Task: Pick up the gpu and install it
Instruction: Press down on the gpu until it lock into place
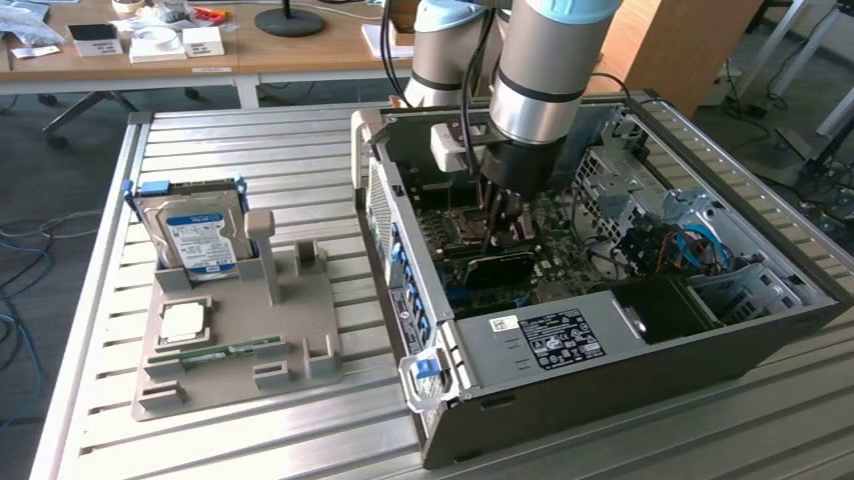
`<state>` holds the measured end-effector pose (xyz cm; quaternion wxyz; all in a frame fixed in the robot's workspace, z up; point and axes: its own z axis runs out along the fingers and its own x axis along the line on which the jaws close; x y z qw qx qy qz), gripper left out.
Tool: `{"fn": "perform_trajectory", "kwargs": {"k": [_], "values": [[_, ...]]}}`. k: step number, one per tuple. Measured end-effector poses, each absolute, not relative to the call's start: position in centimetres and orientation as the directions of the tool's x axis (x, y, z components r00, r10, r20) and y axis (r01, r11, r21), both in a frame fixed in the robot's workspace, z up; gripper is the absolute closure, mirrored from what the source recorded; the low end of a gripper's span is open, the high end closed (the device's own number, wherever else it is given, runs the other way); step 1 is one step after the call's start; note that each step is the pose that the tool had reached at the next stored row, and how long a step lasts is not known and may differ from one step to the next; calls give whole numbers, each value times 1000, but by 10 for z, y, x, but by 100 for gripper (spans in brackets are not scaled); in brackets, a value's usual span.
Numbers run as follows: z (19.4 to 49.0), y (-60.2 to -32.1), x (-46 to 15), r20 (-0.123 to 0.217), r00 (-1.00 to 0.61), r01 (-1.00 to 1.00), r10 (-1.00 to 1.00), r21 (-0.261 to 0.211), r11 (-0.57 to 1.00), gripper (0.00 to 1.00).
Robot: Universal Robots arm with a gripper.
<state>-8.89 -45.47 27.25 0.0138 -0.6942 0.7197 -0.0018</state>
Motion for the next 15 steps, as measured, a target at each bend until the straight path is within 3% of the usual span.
{"fn": "perform_trajectory", "kwargs": {"k": [15], "values": [[267, -451, -89, -18, -36, -999, -999, -22, 36, 89]]}}
